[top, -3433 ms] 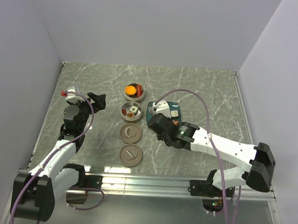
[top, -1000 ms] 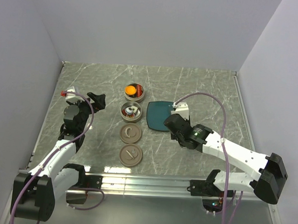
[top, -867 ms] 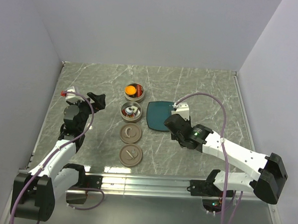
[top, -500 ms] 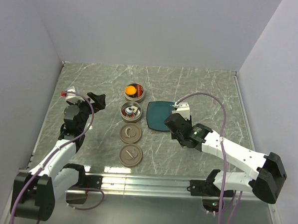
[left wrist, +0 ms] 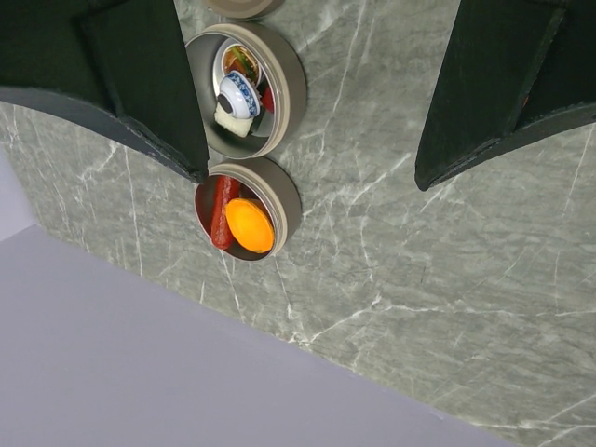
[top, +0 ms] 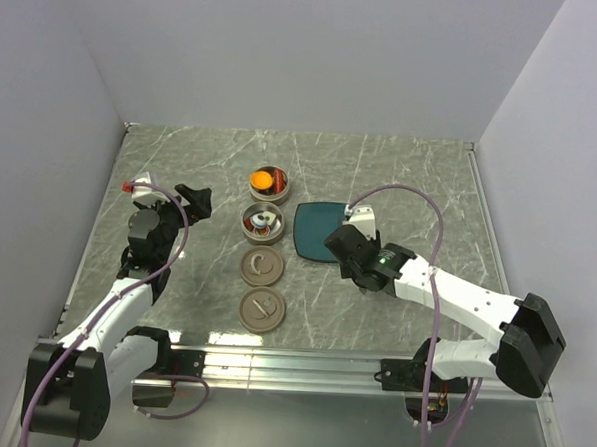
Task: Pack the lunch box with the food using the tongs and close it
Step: Pick up the food using the clamp, then place the food into the lunch box, then pick up the food using the clamp, then place the food into the lunch box
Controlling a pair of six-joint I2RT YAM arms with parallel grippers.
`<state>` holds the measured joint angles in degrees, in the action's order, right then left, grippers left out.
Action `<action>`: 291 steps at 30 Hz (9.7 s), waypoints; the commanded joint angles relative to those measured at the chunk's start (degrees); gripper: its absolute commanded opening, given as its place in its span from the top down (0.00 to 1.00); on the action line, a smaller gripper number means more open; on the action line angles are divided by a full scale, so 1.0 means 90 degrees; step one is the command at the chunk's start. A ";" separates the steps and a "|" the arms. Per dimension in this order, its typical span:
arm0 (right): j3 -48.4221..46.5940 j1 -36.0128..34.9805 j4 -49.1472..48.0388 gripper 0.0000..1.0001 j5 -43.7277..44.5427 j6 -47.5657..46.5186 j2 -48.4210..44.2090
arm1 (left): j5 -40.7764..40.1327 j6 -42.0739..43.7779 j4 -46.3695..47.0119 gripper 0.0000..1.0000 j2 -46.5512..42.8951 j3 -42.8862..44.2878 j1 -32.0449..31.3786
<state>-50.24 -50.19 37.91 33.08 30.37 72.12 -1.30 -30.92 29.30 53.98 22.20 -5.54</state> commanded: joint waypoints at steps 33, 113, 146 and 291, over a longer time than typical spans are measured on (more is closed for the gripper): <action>-0.0794 -0.0057 -0.0296 0.65 0.0036 -0.0464 -0.0034 | 0.0027 -0.0022 0.0241 0.01 0.0009 0.0131 0.0030; -0.2348 -0.1268 -0.0892 0.39 -0.0531 -0.1265 0.1216 | 0.0018 -0.0032 0.0231 0.00 -0.0001 0.0131 0.0039; 0.0103 -0.1601 0.1628 0.48 0.0475 0.2104 -0.0943 | 0.0066 -0.0022 0.0231 0.01 0.0009 0.0132 0.0030; -0.4262 0.0265 -0.0814 0.50 -0.1088 -0.1998 0.3530 | 0.0076 -0.0032 0.0289 0.01 0.0116 0.0151 0.0079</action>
<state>-88.16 -48.31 32.95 21.50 12.27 106.43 -1.28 -30.92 29.32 55.02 22.20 -5.06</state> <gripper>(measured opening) 0.508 0.995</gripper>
